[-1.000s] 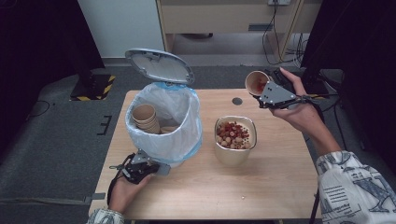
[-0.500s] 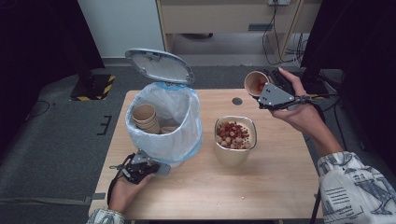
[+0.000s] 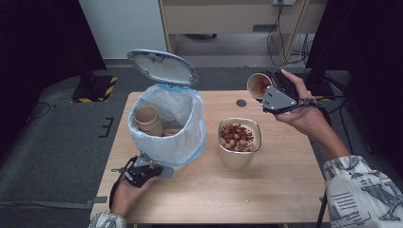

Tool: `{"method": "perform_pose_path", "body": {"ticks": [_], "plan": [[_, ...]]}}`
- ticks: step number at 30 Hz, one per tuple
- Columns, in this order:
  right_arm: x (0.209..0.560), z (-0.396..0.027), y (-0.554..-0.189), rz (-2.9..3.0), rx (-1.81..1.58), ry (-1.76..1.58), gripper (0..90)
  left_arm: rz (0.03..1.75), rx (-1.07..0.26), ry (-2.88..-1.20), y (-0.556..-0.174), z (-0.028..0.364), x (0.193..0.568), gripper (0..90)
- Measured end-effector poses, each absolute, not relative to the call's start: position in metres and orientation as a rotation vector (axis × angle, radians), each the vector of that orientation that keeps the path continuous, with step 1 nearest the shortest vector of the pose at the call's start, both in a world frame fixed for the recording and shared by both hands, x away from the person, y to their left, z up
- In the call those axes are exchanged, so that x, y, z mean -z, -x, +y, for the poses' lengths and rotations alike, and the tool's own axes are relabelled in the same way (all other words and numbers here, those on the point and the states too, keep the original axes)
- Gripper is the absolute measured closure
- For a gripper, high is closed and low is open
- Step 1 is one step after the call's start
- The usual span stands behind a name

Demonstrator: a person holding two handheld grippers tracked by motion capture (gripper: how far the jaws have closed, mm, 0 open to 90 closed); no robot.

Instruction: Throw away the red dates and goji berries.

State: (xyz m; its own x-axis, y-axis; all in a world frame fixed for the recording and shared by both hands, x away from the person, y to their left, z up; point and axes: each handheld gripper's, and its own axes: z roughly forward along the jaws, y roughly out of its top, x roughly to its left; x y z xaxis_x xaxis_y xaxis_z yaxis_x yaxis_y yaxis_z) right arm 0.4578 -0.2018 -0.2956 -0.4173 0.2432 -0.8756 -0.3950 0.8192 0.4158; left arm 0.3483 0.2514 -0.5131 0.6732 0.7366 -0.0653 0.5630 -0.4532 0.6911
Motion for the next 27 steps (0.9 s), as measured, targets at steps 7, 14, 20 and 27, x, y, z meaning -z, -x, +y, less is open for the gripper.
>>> {"method": "perform_pose_path", "body": {"ticks": [7, 14, 20, 27], "plan": [[0.295, -0.201, -0.456, 1.872, -0.703, 0.120, 28.0, 0.996, -0.317, -2.181, -0.348, 0.251, 0.513, 90.0], [0.293, -0.200, -0.453, 1.867, -0.692, 0.137, 28.0, 0.994, -0.316, -2.181, -0.348, 0.251, 0.513, 90.0], [0.293, -0.198, -0.449, 1.859, -0.662, 0.168, 28.0, 0.996, -0.315, -2.180, -0.348, 0.251, 0.513, 90.0], [0.294, -0.195, -0.445, 1.859, -0.627, 0.194, 28.0, 0.996, -0.313, -2.178, -0.348, 0.251, 0.513, 90.0]]}}
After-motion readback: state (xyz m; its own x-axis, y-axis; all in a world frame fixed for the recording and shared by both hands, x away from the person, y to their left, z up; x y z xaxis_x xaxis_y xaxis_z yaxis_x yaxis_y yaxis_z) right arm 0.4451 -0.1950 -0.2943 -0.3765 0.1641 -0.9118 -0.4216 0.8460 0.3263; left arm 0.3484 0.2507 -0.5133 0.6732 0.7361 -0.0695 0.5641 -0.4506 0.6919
